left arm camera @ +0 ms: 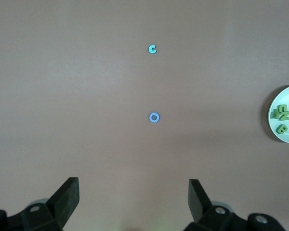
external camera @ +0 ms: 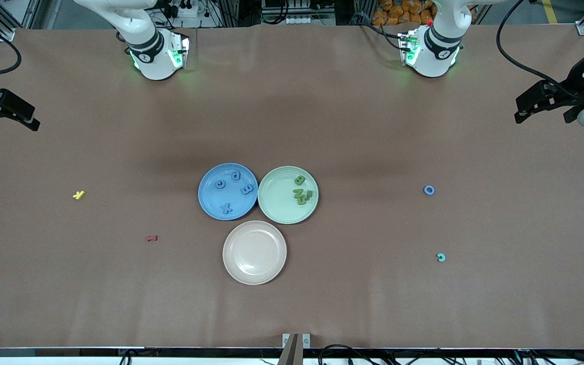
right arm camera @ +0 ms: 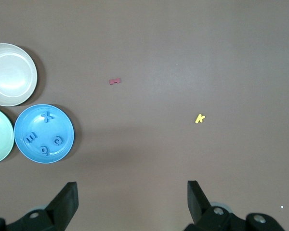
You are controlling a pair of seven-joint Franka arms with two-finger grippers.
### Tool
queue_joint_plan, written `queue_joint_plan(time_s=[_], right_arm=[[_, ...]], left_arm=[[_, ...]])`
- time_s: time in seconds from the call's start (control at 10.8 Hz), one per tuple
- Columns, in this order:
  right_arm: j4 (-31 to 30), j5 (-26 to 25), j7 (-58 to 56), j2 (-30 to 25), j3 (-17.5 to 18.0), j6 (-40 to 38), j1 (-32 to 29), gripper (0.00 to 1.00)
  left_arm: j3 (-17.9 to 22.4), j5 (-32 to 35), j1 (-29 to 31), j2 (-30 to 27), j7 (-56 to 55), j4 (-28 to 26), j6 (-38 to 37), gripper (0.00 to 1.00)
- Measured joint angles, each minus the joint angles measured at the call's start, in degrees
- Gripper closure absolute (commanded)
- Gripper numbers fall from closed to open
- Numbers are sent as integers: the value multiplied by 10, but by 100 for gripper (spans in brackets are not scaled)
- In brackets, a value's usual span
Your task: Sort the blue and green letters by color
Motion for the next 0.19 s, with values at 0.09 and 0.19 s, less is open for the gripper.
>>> queue_joint_plan(time_s=[0.09,0.19], right_arm=[[0,0,0,0,0,0,0,0],[0,0,0,0,0,0,0,0]], left_arm=[[0,0,0,0,0,0,0,0],[1,0,0,0,0,0,0,0]])
